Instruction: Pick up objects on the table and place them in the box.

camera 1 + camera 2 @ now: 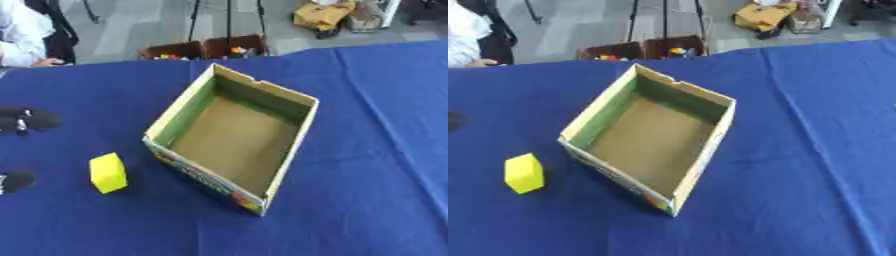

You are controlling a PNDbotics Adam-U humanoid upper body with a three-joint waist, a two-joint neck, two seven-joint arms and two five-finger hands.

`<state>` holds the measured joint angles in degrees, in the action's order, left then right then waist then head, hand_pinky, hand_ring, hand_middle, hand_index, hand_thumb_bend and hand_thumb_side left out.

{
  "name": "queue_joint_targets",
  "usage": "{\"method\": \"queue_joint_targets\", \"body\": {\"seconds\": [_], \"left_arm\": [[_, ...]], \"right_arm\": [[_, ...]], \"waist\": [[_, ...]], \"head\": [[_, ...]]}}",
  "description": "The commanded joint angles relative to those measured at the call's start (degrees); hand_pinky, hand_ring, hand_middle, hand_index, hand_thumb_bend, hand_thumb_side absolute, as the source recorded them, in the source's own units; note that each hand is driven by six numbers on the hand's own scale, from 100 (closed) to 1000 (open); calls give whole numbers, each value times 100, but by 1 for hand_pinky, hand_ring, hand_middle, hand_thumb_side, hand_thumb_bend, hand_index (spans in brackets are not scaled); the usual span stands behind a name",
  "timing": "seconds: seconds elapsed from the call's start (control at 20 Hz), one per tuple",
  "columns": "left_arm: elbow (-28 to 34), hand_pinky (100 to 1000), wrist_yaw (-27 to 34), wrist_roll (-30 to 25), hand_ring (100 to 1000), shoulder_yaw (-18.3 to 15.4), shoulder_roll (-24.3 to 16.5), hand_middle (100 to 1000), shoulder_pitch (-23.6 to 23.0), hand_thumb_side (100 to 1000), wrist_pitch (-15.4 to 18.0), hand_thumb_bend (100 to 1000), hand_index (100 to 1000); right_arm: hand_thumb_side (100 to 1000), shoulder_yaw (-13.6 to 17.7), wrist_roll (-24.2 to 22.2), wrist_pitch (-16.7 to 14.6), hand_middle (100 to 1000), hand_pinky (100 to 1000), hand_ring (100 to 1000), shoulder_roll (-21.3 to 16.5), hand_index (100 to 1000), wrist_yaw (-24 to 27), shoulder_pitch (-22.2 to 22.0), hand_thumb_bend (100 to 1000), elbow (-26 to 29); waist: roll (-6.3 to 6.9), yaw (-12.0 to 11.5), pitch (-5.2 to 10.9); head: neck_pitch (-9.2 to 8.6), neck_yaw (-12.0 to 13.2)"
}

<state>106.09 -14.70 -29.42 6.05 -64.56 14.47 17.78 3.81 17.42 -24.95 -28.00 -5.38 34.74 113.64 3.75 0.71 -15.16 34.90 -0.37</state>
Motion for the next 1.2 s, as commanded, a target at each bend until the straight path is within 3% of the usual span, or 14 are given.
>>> {"method": "queue_joint_targets", "body": {"seconds": [0.05,0.55,0.9,1.2], "left_arm": [[1,778,-253,-252,871,17,-113,943,124,987,72,444,1000],[-191,778,-907,-925,844,337,365,919,802,1000,-13,496,1000],[-648,747,-636,-1114,813,519,715,898,1188,1000,-231,599,1000],[-938,728,-448,-1105,808,618,948,908,1346,1000,-509,581,1000]], "right_arm": [[506,3,-33,1,619,763,766,-95,810,23,75,100,95],[507,-39,-122,29,615,766,766,-55,809,57,56,100,95],[505,-40,-160,43,612,767,766,-41,809,67,37,100,95],[503,-32,-184,66,609,768,766,-31,809,66,6,100,95]], "waist": [[89,-3,45],[108,11,80],[126,38,92],[146,40,97]], "head": [[-70,18],[-11,72],[-14,91],[-25,76]]}}
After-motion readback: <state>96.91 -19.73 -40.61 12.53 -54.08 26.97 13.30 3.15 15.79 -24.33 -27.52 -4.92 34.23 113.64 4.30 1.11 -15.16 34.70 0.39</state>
